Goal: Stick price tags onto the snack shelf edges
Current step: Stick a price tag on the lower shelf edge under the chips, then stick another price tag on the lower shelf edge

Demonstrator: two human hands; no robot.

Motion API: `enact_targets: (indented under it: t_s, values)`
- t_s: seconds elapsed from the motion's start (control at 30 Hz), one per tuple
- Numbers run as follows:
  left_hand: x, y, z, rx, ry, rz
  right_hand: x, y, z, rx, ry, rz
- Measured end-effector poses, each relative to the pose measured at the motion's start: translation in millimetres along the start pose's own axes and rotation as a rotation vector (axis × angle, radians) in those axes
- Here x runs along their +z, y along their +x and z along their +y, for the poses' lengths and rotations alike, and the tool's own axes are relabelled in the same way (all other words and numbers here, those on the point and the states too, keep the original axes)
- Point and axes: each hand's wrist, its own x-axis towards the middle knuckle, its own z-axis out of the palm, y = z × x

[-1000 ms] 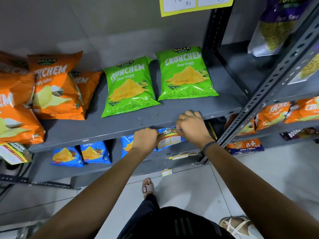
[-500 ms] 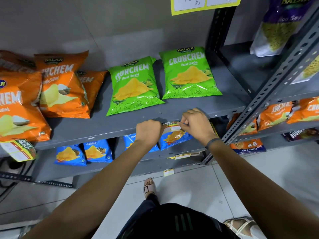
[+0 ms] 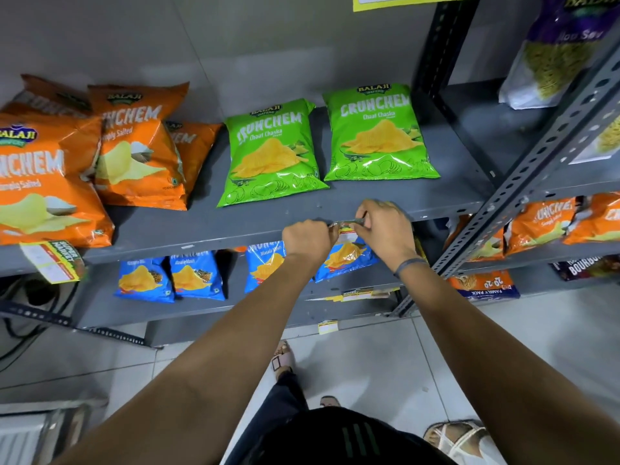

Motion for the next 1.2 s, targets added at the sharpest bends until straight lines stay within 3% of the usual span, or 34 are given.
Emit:
enact_targets:
  t_s: [0.17,0.33,0.57,0.63,0.7,0.77,0.87,1.0,1.1,1.2]
  values:
    - [-7.9,-17.0,-38.4,-0.077,-0.060,0.077,11.9,-18.3,-25.3,-0.002,0.059,0.102]
    - [-1.4,-51.1,-131.5,-0.213,-0.131,0.133,43.8,-19.2,-86.5,-0.048,0.152,0.070]
    - [34.9,-121.1,-302.7,-0.743,-0.659,-0.075,113.1,-10.4,-227.4,-0.192,0.245,-0.044]
    - [37.9,-143.2,-345.0,-0.836,-0.690,-0.041,138.8,-11.4,-269.0,-0.160,0.269,-0.101]
    - [30.5,-156.3,-378.2,-0.862,-0.536,0.110,167.2,-15.4,-306.1,-0.108,0.252,-0.200]
    - [15.7,-157.8,-406.9,-0.737,-0.365,0.342,197.6,-19.5,-339.4,-0.048,0.266,-0.367]
    - [-5.5,-144.8,-442.6,-0.339,-0.100,0.569,234.1,-28.1,-380.6,0.128,0.484,-0.599]
    - [-31.3,-107.8,-454.2,-0.006,-0.005,0.435,248.7,-33.0,-418.0,0.474,0.995,-0.737]
    - [-37.9,-87.6,-446.8,0.116,0.053,0.321,247.1,-26.4,-429.3,0.580,1.110,-0.687]
    - [-39.4,-73.2,-444.3,0.106,0.135,0.282,244.0,-21.9,-429.4,0.624,1.122,-0.701]
